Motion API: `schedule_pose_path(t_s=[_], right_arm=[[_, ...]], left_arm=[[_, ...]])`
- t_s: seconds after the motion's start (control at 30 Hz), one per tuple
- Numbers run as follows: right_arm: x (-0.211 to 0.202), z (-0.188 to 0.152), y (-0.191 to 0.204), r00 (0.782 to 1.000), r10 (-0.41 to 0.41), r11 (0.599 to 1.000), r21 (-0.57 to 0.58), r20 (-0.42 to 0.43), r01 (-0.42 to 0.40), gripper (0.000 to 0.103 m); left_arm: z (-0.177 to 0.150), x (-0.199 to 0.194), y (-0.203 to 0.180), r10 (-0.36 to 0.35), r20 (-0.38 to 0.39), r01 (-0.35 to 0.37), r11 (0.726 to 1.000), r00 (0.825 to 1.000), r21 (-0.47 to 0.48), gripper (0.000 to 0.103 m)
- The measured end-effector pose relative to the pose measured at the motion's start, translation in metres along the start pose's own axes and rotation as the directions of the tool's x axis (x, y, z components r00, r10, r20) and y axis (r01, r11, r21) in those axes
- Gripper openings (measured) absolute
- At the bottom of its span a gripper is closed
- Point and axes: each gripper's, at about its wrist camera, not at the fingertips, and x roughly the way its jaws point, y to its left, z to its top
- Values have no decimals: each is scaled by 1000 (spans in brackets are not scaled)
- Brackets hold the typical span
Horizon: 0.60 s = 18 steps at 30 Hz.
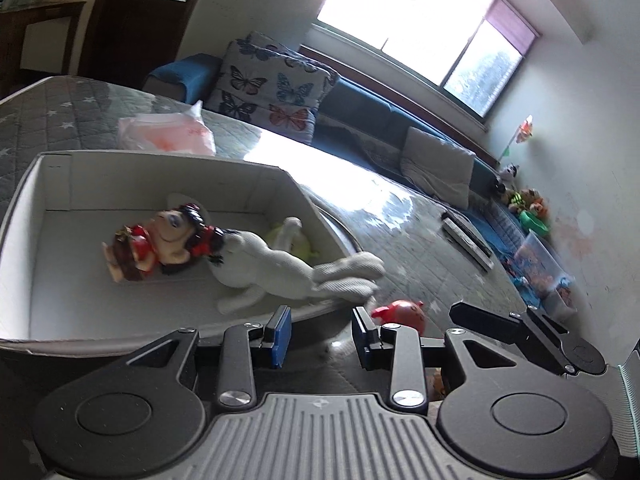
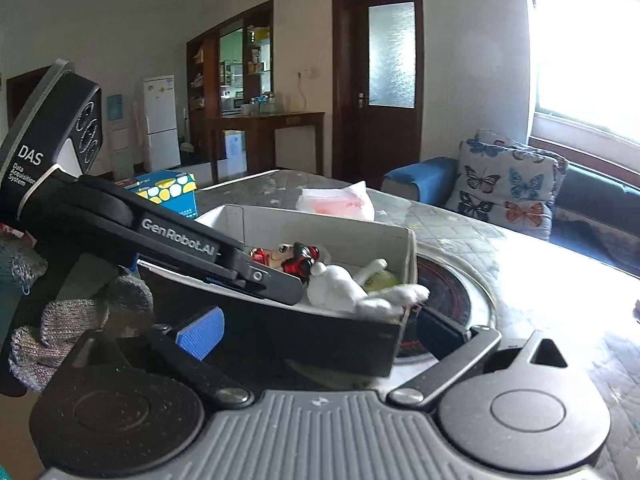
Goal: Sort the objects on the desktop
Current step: 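Move the left gripper down to the tan dog figure on the table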
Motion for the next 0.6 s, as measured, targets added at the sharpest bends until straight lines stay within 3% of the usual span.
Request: schedule_pose_path(t_s=[0.3,0.6], right_arm=[[-28,-21,-9,999,-41,999,30,2,41,103],[-49,-49,-35,987,-159,983,90,-31,161,103]], left_arm=[[-19,18,-29,-30,-69,35,997,997,64,36],[-35,34,-53,-62,-127,74,992,990,99,36]])
